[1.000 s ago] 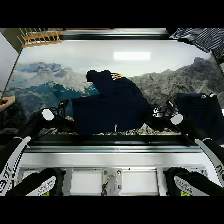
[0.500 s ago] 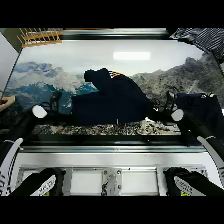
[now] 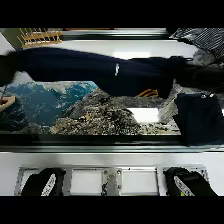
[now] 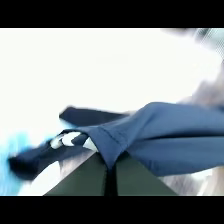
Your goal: Fold the clothes and pants, and hang the long-sleeved shirts on hangers.
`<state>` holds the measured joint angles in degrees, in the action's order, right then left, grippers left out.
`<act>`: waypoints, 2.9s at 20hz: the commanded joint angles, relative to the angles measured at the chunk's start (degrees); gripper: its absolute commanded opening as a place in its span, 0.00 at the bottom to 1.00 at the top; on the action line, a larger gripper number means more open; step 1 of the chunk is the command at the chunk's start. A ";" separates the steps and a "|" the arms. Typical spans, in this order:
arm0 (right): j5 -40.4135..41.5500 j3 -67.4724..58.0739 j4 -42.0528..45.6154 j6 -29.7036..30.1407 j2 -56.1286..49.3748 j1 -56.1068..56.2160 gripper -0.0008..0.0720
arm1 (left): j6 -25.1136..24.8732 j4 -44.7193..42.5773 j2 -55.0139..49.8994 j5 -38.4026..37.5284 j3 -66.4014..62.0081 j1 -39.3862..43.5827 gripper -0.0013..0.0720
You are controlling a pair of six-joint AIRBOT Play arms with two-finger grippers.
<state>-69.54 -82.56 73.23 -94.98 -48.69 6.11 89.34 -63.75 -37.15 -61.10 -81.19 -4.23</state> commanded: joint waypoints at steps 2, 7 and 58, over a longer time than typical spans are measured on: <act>-9.88 -9.07 0.92 -4.22 8.15 -0.04 0.03 | 3.15 -0.66 7.19 2.36 -11.23 -0.28 0.02; -20.17 -9.01 0.61 -11.54 11.15 -0.04 0.03 | 3.34 -0.59 1.49 1.81 -18.95 -0.26 0.02; -1.81 26.97 5.33 7.98 -18.75 -13.25 0.91 | 3.08 -5.60 -28.76 8.41 27.04 14.51 0.70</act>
<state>-68.77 -54.81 81.38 -91.79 -70.50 -0.78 92.36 -69.45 -70.39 -49.41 -53.10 9.80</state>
